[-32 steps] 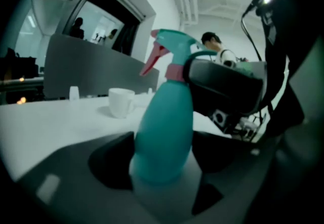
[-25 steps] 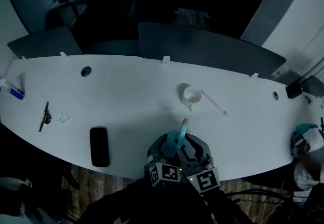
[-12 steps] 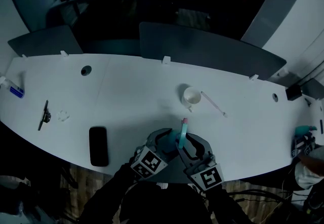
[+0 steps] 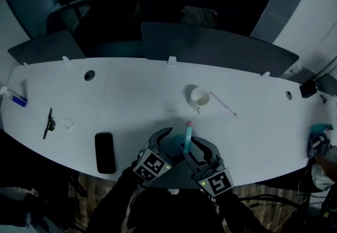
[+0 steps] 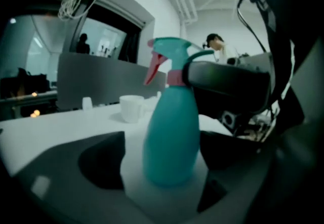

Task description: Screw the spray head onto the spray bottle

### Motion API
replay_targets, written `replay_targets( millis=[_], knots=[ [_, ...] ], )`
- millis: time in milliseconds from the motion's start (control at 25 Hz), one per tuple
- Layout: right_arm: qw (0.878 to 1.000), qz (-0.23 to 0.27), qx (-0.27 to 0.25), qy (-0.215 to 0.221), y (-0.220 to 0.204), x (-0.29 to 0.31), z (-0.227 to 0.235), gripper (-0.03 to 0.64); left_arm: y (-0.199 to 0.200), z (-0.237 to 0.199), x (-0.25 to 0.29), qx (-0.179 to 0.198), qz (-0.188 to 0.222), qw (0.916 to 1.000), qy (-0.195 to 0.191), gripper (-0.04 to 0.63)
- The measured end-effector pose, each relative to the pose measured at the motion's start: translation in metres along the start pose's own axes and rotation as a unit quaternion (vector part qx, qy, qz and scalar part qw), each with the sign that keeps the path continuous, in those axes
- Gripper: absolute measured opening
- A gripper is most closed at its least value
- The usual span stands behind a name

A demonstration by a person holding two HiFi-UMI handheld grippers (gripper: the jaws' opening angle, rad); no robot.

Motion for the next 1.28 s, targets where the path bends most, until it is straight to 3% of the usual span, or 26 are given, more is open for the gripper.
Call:
replay_targets(
  millis=[40,80,160,280,400,480,560,680,760,840,920,1000,1080,1120,1200,1280],
  knots=[
    [1.000,0.001,-0.001,-0.001,0.000,-0.001,0.001,0.133,0.001,0.001,0.004,-0.006,0.001,0.9991,-0.042,0.444],
    [1.000,0.003,-0.001,-0.003,0.000,-0.002,0.001,0.133,0.002,0.003,0.007,-0.009,0.000,0.9974,-0.072,0.367],
    [1.000,0.008,0.003,-0.008,0.001,-0.002,0.001,0.133,0.005,0.006,0.008,-0.011,-0.003,0.9972,-0.074,0.367],
    [0.999,0.017,-0.008,-0.026,0.001,-0.002,-0.001,0.133,0.005,0.011,0.005,-0.041,0.005,0.9986,0.032,0.365],
    [0.999,0.013,-0.014,-0.050,-0.002,-0.003,-0.004,0.133,0.005,0.022,0.006,-0.070,-0.012,0.9842,0.162,0.365],
    [0.999,0.009,-0.011,-0.049,-0.003,-0.003,-0.004,0.133,0.005,0.025,0.007,-0.061,-0.033,0.9807,0.183,0.365],
    [0.999,0.008,-0.008,-0.042,-0.003,-0.003,-0.004,0.133,0.004,0.022,0.005,-0.040,-0.028,0.9887,0.142,0.367],
    [1.000,0.003,0.003,-0.024,-0.002,-0.003,-0.003,0.133,0.003,0.010,-0.001,-0.019,0.001,0.9996,0.020,0.411],
    [1.000,0.004,0.003,-0.013,-0.001,-0.003,-0.001,0.133,0.004,0.005,0.001,-0.020,0.006,0.9976,-0.067,0.403],
    [1.000,0.005,-0.005,-0.015,-0.001,-0.003,-0.001,0.133,0.006,0.004,0.003,-0.015,0.002,0.9952,-0.097,0.357],
    [1.000,0.007,-0.005,-0.025,-0.001,-0.004,-0.001,0.133,0.008,0.007,0.002,-0.023,0.006,0.9985,-0.048,0.354],
    [0.999,0.011,-0.005,-0.033,-0.001,-0.003,-0.001,0.133,0.008,0.014,0.001,-0.049,0.007,0.9974,0.053,0.353],
    [0.999,0.012,-0.007,-0.035,-0.001,-0.001,-0.004,0.133,0.006,0.023,0.002,-0.061,-0.018,0.9855,0.157,0.353],
    [0.999,0.013,-0.005,-0.036,-0.001,-0.001,-0.004,0.133,0.006,0.027,0.003,-0.057,-0.032,0.9797,0.190,0.353],
    [0.999,0.014,0.000,-0.037,-0.001,-0.002,-0.004,0.133,0.003,0.029,0.004,-0.043,-0.038,0.9802,0.189,0.357],
    [0.999,0.008,-0.002,-0.032,-0.002,-0.003,-0.004,0.133,0.001,0.022,-0.001,-0.039,-0.011,0.9898,0.137,0.372]
  ],
)
Point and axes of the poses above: the fingertips, and each gripper's own axes: x forward along the fingers, z to its right, y out of its top, the point moved 5 cm from there along -x, backward along the fingers, and after that the axes turned 11 degrees about x, right-handed, at the moved point
